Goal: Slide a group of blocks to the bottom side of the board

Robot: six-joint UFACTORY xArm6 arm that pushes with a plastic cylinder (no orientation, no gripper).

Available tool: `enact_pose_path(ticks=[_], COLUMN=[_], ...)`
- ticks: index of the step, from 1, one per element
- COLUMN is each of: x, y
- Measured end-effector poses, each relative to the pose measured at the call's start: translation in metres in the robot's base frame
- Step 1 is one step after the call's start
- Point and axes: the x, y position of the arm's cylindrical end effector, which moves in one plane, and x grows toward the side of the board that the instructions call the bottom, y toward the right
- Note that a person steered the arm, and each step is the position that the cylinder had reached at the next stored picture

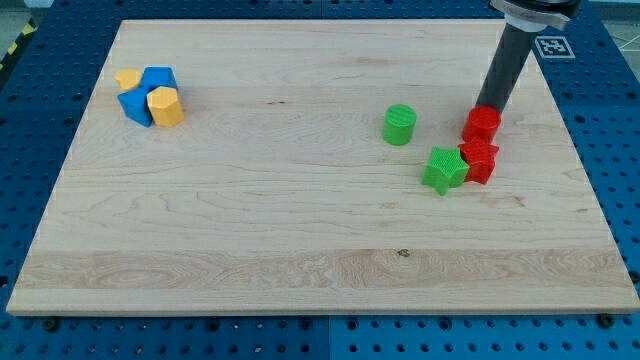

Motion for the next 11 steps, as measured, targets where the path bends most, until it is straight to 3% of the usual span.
enact_pose_path(ticks=[3,5,11], x=[0.028,0.002,0.018], y=[0.030,0.030,-0.015])
